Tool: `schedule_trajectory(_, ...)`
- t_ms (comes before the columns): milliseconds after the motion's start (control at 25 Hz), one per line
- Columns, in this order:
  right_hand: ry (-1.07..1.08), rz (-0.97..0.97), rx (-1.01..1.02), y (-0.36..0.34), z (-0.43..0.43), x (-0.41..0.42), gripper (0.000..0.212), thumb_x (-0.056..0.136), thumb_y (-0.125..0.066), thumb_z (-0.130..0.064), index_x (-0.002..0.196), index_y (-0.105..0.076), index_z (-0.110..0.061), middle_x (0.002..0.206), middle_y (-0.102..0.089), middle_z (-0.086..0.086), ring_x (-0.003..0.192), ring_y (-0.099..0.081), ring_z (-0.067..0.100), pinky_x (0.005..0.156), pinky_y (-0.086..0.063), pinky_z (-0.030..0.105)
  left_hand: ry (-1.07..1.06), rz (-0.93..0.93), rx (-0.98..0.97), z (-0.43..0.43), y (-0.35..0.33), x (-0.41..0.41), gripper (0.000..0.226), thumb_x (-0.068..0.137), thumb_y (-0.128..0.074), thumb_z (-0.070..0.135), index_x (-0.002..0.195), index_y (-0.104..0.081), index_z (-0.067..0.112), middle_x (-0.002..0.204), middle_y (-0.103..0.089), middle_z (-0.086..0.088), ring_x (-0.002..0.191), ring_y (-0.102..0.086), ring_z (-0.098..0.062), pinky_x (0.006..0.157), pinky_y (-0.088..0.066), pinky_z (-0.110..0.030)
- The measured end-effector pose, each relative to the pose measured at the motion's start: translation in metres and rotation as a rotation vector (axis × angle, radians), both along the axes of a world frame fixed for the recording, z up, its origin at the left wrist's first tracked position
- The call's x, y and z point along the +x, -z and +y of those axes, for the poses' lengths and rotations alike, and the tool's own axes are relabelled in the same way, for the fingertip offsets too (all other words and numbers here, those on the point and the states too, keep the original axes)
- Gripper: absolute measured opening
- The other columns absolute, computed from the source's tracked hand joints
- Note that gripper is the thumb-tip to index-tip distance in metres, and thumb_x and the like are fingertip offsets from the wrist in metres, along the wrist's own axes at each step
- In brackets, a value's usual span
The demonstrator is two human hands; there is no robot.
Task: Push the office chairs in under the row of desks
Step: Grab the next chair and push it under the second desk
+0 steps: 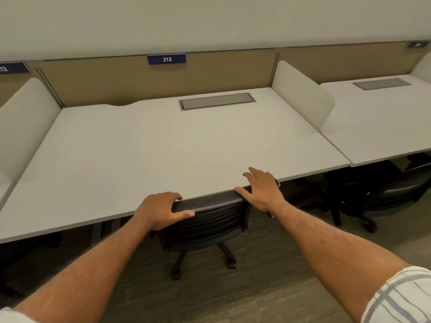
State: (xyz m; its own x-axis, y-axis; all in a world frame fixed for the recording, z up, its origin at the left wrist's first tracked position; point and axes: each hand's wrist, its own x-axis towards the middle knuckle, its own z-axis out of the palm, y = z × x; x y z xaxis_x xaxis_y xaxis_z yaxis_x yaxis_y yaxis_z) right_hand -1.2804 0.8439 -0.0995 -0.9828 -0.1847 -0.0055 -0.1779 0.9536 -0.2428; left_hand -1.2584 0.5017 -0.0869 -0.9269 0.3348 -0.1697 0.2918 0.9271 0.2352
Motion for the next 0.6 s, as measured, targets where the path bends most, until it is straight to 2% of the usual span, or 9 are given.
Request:
schedule_trajectory(80, 0.044, 0.026, -0.047, 0.000, 0.009, 0.017, 0.075, 0.098, -0.044, -0.068, 0.157, -0.037, -0.021, 0.169, -0.024, 0.009, 0.154, -0.022, 0.027, 0.127, -0.015, 0.048, 0.094, 0.082, -0.023, 0.016, -0.002, 0.002, 0.103, 0.072, -0.031, 0.098, 0.145, -0.050, 0.028, 0.146, -0.056, 0.005, 0.129, -0.054, -0.018, 0.105, -0.043, -0.040)
schedule_trajectory(160, 0.068, 0.031, -0.070, -0.002, 0.021, 0.038, 0.078, 0.098, -0.046, -0.067, 0.159, -0.032, -0.020, 0.170, -0.019, 0.008, 0.155, -0.018, 0.027, 0.127, -0.018, 0.046, 0.199, 0.098, -0.017, 0.044, -0.003, 0.005, 0.102, 0.079, -0.033, 0.093, 0.158, -0.030, 0.028, 0.165, -0.030, -0.002, 0.151, -0.028, -0.022, 0.122, -0.022, -0.048)
schedule_trajectory(200, 0.080, 0.045, -0.057, -0.001, 0.028, 0.051, 0.079, 0.098, -0.047, -0.067, 0.160, -0.030, -0.020, 0.171, -0.017, 0.008, 0.156, -0.017, 0.027, 0.127, -0.019, 0.046, 0.263, 0.111, -0.014, 0.065, -0.003, 0.007, 0.101, 0.081, -0.033, 0.092, 0.160, -0.022, 0.029, 0.169, -0.018, -0.004, 0.155, -0.014, -0.022, 0.125, -0.011, -0.051)
schedule_trajectory(320, 0.142, 0.109, 0.012, 0.005, 0.057, 0.091, 0.081, 0.098, -0.046, -0.066, 0.161, -0.028, -0.019, 0.170, -0.018, 0.009, 0.156, -0.017, 0.026, 0.128, -0.017, 0.047, 0.473, 0.207, -0.019, 0.136, -0.002, 0.014, 0.100, 0.084, -0.028, 0.091, 0.162, -0.014, 0.030, 0.172, -0.004, -0.005, 0.157, 0.001, -0.022, 0.125, 0.002, -0.053)
schedule_trajectory(440, 0.276, 0.067, 0.038, 0.014, 0.095, 0.141, 0.083, 0.099, -0.045, -0.066, 0.163, -0.023, -0.019, 0.172, -0.012, 0.010, 0.158, -0.011, 0.027, 0.128, -0.010, 0.047, 0.607, 0.275, -0.038, 0.199, 0.003, 0.027, 0.101, 0.083, -0.021, 0.091, 0.162, -0.016, 0.029, 0.172, -0.002, -0.005, 0.157, 0.003, -0.021, 0.126, 0.003, -0.054)
schedule_trajectory(600, 0.454, 0.029, 0.029, 0.035, 0.166, 0.220, 0.084, 0.098, -0.047, -0.065, 0.163, -0.023, -0.019, 0.172, -0.011, 0.009, 0.158, -0.010, 0.027, 0.128, -0.008, 0.048, 0.682, 0.263, -0.108, 0.274, 0.022, 0.053, 0.109, 0.077, -0.005, 0.096, 0.162, -0.014, 0.028, 0.171, 0.001, -0.006, 0.157, 0.006, -0.024, 0.125, 0.002, -0.057)
